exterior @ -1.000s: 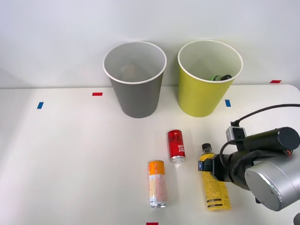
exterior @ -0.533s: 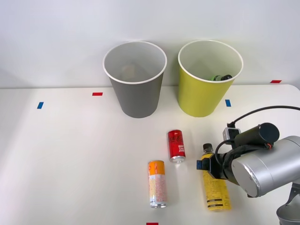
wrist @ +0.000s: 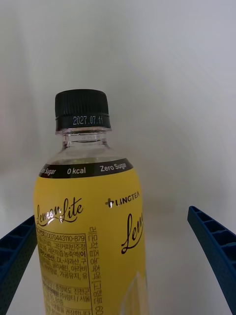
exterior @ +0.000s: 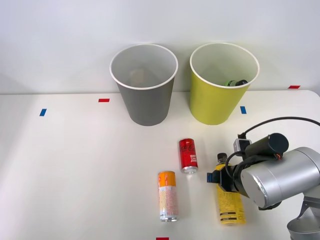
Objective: Put cans in the gray bin, plastic bottles in the light green bin
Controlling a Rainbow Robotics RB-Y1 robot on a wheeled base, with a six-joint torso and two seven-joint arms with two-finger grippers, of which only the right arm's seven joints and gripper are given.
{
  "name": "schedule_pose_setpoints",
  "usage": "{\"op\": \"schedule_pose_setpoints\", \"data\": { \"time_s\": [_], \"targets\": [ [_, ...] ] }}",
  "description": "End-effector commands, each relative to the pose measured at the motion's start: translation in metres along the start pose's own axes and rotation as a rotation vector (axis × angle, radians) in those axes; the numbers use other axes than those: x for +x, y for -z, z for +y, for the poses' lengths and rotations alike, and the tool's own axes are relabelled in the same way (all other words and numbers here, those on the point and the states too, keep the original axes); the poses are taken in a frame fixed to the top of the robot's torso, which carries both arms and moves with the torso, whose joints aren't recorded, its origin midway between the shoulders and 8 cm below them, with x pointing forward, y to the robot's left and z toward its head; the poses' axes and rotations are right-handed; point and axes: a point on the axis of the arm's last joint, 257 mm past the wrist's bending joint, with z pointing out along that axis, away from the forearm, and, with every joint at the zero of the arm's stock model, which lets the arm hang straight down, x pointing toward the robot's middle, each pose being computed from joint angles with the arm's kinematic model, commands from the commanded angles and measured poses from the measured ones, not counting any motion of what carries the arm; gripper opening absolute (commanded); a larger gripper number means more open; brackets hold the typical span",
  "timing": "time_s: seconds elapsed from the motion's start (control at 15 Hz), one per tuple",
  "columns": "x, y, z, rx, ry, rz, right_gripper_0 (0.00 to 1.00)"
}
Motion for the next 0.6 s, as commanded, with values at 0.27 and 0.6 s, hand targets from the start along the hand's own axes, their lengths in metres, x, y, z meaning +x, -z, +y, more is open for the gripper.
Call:
{"op": "schedule_pose_setpoints", "data": {
  "time_s": [0.27,0.6],
  "targets": [
    [-0.0034,-0.0102,0.0111,-0.002,-0.007,-0.016,0.66],
    [-0.0101,-0.0099,0.0116,0.048,0.045,-0.063,0.0]
  ]
}}
